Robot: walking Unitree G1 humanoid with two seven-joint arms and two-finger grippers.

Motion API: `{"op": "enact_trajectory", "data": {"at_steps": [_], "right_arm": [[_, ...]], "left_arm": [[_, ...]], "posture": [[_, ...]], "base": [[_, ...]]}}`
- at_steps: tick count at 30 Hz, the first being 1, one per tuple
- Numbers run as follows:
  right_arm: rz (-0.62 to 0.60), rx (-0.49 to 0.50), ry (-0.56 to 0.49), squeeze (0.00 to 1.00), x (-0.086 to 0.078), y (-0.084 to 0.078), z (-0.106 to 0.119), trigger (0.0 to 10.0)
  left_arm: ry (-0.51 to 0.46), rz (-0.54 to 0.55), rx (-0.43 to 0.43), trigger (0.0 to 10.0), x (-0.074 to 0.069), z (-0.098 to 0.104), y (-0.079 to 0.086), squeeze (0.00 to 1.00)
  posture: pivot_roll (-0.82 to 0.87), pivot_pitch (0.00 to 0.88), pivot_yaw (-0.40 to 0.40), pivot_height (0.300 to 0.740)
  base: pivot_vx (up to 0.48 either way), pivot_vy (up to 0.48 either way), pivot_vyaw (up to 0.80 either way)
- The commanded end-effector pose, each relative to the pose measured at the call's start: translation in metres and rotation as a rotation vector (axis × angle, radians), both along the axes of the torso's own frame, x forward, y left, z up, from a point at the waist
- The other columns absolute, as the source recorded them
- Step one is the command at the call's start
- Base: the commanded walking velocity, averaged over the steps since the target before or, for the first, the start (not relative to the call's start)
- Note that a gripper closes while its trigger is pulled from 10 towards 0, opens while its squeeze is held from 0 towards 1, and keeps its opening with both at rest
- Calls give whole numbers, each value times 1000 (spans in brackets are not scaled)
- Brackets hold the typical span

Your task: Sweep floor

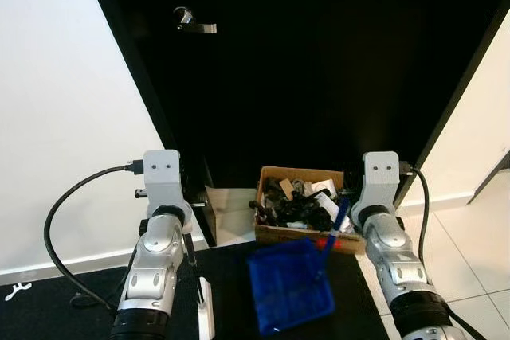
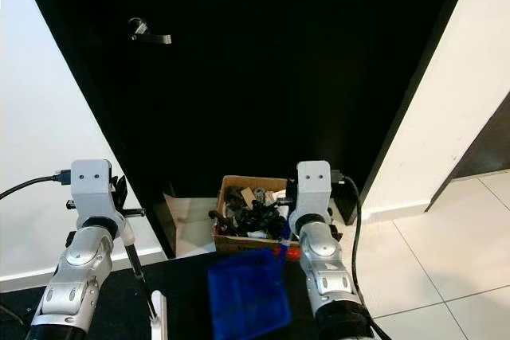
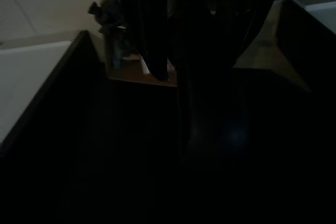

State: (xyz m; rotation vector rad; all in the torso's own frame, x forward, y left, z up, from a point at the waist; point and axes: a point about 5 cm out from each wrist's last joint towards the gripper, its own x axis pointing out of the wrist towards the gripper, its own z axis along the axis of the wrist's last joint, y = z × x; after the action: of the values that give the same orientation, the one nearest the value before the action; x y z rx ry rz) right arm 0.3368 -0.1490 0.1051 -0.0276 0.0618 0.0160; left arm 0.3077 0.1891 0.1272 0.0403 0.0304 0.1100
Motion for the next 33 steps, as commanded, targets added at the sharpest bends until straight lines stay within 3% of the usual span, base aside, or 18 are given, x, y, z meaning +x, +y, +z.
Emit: {"op": "enact_trajectory", "data": {"at_steps": [1, 29, 33], "right_arm": [[14, 6, -62, 0, 1, 5, 10, 10000], [4, 14, -60, 0, 3, 4, 10, 10000], [4, 15, -59, 0, 3, 4, 10, 10000]], "left_arm": [[-9, -4, -2, 10000, 0, 2, -3, 0], [-9, 21, -14, 10000, -1, 2, 1, 0], [-9, 24, -18, 10000, 0, 2, 1, 0]], "posture": [[-2, 61, 68, 740], [9, 55, 60, 740], [12, 55, 60, 740]], "base": [[0, 0, 0], [0, 0, 0], [0, 344, 0]]}}
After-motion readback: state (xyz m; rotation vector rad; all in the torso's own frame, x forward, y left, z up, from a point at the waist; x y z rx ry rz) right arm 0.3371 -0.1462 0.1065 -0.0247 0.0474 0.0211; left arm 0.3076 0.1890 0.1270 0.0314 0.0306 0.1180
